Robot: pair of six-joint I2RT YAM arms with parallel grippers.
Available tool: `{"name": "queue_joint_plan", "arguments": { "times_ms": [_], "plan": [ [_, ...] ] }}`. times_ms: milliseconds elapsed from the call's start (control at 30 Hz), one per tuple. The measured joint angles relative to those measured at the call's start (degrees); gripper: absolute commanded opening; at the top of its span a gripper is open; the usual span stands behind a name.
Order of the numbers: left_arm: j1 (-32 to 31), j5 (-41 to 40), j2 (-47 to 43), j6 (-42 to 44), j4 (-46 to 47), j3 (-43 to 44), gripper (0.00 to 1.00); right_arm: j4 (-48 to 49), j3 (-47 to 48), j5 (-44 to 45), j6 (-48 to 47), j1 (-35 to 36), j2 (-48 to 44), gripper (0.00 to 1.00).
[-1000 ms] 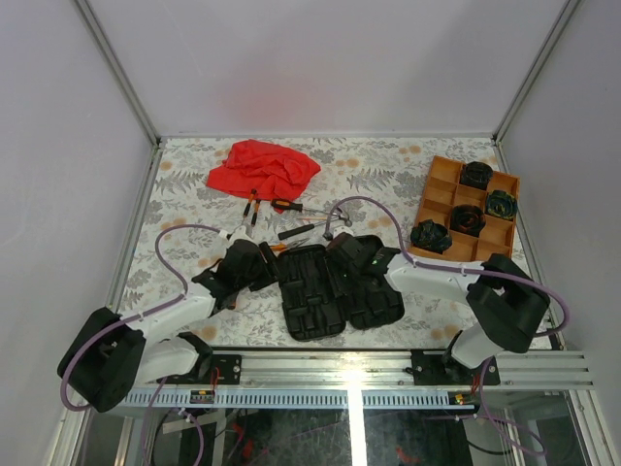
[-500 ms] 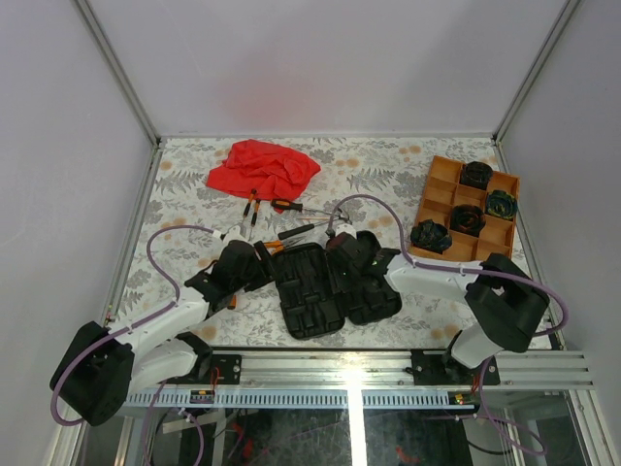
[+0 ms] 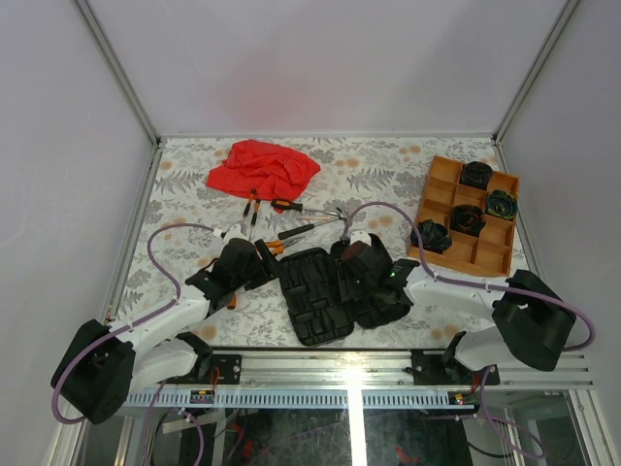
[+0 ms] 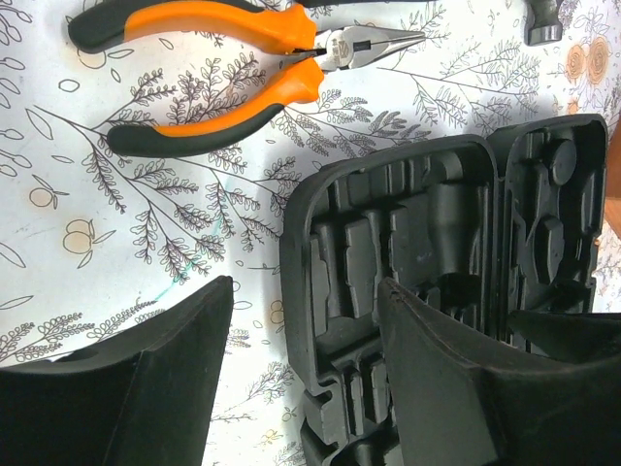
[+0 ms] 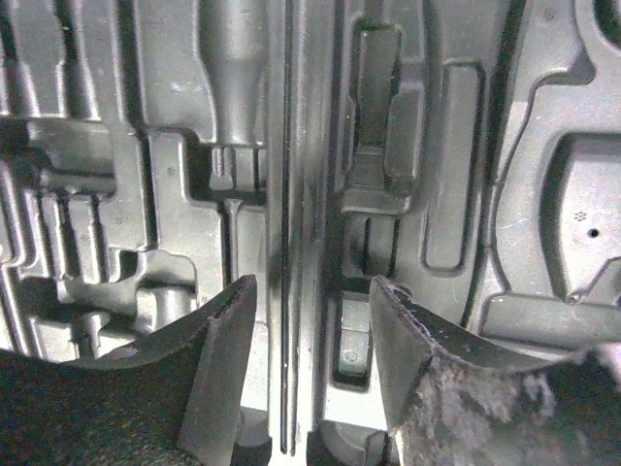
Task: Sort the tools into containers
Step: Open the storage box at the center of the board.
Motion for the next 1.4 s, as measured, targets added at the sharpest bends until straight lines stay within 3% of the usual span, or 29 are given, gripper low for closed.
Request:
{"name": "queue_joint_plan", "arguments": {
  "times_ms": [167,600,767,967,1167,1400],
  "plan": [
    [0.0,-0.3,-0.1,0.0,-0.7,0.4,0.60,-2.4,1.2,0.1,-3.3,0.0,-3.6,0.71],
    [0.4,-2.5,-2.4,2.3,-3.7,3.0,0.60,-5.9,4.0,9.3,-9.0,0.0,-13.5,0.81],
    [1.5,-2.6,-1.8,3.5,-4.9,4.1,0.60,-6.6,1.2,11.8,-9.0,-2.3,-15.3,0.81],
    [5.3,-2.8,0.7,5.7,-6.9,7.9,0.60,-6.7,-2.9,9.4,-8.9,-10.6,-18.1,0.81],
    [9.1,-6.4,1.7,6.1,-11.9,10.7,0.60,-6.7,-3.0,7.4,-9.0,-11.4,-18.1,0.81],
    [12.9,-13.3,-4.0,5.7,-19.3,10.6,0.61,-6.6,-3.0,4.6,-9.0,-11.5,-17.4,0.82]
  ]
}}
